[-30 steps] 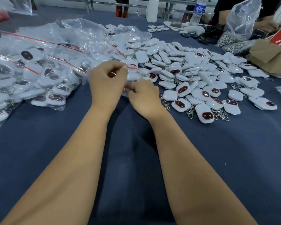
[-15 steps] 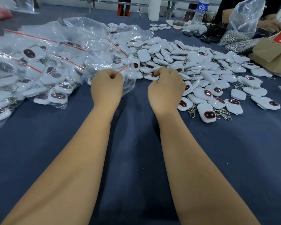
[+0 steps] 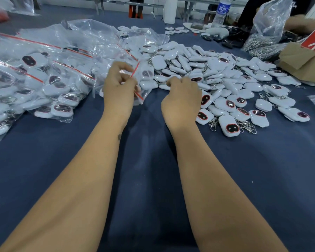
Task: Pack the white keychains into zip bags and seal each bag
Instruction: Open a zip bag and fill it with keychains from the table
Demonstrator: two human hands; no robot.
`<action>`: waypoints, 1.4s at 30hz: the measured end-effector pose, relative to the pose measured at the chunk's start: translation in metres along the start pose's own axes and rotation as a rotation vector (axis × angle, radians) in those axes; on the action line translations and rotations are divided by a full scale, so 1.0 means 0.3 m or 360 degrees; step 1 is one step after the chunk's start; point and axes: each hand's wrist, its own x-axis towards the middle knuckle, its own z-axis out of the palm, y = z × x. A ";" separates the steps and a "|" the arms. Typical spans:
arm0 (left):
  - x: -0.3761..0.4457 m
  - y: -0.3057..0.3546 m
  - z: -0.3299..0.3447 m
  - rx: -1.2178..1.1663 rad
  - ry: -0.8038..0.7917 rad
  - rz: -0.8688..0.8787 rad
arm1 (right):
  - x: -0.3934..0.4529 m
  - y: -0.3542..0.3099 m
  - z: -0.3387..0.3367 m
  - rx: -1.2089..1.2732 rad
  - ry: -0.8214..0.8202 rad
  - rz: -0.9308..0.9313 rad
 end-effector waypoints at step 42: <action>-0.013 0.015 0.009 0.0129 -0.0111 -0.0317 | 0.002 -0.083 0.001 0.2415 -0.0635 0.0512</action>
